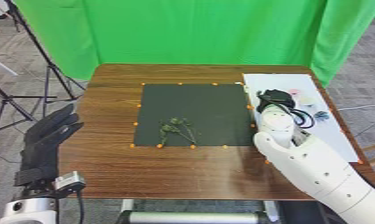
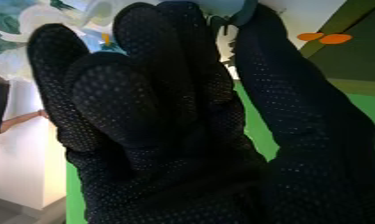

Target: Arrange flowers

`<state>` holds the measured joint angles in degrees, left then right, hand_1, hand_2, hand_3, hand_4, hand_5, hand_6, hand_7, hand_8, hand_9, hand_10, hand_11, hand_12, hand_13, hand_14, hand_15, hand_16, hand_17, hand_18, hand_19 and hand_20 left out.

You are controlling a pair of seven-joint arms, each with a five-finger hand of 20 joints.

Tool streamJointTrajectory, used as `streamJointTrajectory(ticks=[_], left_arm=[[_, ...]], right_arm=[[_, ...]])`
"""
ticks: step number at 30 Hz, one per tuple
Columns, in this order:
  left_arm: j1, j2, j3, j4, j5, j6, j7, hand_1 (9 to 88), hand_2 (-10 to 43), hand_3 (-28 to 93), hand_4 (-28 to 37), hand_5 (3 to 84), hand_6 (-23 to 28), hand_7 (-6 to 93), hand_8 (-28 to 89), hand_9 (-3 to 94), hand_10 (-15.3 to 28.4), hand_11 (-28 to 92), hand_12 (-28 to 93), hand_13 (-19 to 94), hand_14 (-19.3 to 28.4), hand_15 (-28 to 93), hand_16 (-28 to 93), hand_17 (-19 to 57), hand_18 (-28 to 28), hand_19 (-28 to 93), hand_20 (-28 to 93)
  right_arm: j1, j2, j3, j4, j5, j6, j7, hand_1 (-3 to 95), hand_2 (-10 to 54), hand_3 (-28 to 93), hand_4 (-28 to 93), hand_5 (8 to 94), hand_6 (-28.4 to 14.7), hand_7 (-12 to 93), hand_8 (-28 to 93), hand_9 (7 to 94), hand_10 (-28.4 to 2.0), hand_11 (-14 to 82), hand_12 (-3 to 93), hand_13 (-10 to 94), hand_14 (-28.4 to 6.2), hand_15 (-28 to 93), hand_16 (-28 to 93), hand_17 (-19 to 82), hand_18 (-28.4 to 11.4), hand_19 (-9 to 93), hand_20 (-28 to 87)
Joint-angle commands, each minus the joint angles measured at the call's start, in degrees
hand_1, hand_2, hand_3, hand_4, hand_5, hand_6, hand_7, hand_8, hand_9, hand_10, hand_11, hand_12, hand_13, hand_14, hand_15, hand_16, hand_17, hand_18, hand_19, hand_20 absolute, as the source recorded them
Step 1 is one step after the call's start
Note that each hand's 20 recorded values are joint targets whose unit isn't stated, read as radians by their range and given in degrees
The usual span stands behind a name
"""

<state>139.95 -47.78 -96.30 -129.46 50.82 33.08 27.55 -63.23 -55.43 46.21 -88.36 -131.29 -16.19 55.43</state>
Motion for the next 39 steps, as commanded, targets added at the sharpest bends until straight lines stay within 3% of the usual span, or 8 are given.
streamJointTrajectory(ticks=[1, 10, 15, 19, 23, 25, 39], left_arm=[[0.44, -0.45, -0.21, 0.01, 0.22, -0.28, -0.30, 26.6, 6.2, 84, -17.6, 38.6, 9.4, 16.3, -11, 32.4, 19.1, 37, 6, 23, 26.1, 63, -17, -10.0, 21.2, 58, 2], [0.87, -0.17, 0.05, -0.14, -0.37, 0.33, 0.20, 26.6, 6.3, 84, -17.6, 38.7, 9.5, 16.3, -11, 32.4, 19.1, 37, 6, 23, 26.0, 63, -17, -9.9, 21.2, 58, 2], [1.25, 1.02, 0.20, -0.18, -1.28, 0.94, 0.54, 26.5, 6.3, 84, -17.6, 38.7, 9.5, 16.3, -11, 32.4, 19.1, 37, 6, 23, 26.1, 63, -17, -9.9, 21.2, 58, 2], [1.45, 0.40, -0.14, -0.38, -0.65, 0.63, -0.18, 26.6, 6.3, 84, -17.7, 38.7, 9.5, 16.1, -11, 32.4, 19.1, 37, 6, 23, 26.1, 63, -17, -9.9, 21.2, 58, 2], [1.89, 0.45, -0.39, -0.51, -0.83, 0.83, -0.04, 26.5, 6.3, 84, -17.7, 38.7, 9.5, 16.1, -11, 32.4, 19.1, 37, 6, 23, 26.1, 63, -17, -9.9, 21.2, 58, 2], [1.98, -0.10, -0.68, -0.65, -0.18, 0.46, -0.63, 26.5, 6.3, 84, -17.7, 38.7, 9.5, 16.2, -11, 32.4, 19.1, 37, 6, 23, 26.1, 63, -17, -9.9, 21.2, 58, 2], [3.38, -1.29, -2.58, -1.67, 1.31, -0.19, -2.58, 26.5, 6.4, 84, -17.7, 38.7, 9.4, 16.3, -11, 32.4, 19.1, 37, 6, 23, 26.1, 63, -17, -9.9, 21.2, 58, 2]], right_arm=[[-1.00, -0.44, -0.21, 0.84, -0.83, 2.17, -0.96, 49.4, -1.7, 71, -28, 77.2, -4.1, 34, 10, 80.8, -14.3, 40.8, 20.9, 81, -6.0, 64, 19, 52, -17.2, 93, -28], [-0.56, 0.76, -0.94, -0.33, -0.89, 6.82, -1.73, 50.4, -3.1, 74, -28, 80.0, -3.2, 32, 14, 84.4, -13.1, 39.9, 21.1, 85, -4.5, 63, 20, 52, -17.1, 93, -26], [0.16, 1.98, -1.28, -1.69, -1.48, 9.44, -1.66, 50.7, -3.6, 75, -28, 81.2, -3.4, 31, 15, 85.2, -12.8, 39.7, 21.4, 86, -4.4, 62, 20, 52, -17.0, 93, -25], [1.50, 2.86, -2.16, -2.77, -2.05, 11.70, -1.83, 50.9, -3.9, 75, -28, 82.2, -3.5, 29, 17, 85.8, -12.6, 39.6, 21.6, 87, -4.4, 62, 21, 52, -16.9, 93, -23], [2.27, 3.31, -2.55, -3.88, -2.43, 13.04, -1.92, 51.0, -4.1, 75, -28, 82.5, -3.7, 28, 17, 86.2, -12.4, 39.5, 21.7, 87, -4.2, 62, 21, 52, -16.8, 93, -22], [2.01, 3.30, -2.11, -4.99, -2.67, 13.42, -2.09, 51.1, -4.2, 75, -28, 82.9, -3.7, 28, 17, 86.4, -12.3, 39.4, 21.7, 87, -4.2, 62, 21, 52, -16.8, 93, -22], [-9.18, 2.48, 4.18, -18.84, -5.11, 11.62, -4.79, 51.0, -5.1, 77, -28, 84.5, -4.1, 25, 20, 87.8, -12.6, 38.5, 22.2, 88, -4.5, 61, 22, 51, -17.8, 93, -18]])
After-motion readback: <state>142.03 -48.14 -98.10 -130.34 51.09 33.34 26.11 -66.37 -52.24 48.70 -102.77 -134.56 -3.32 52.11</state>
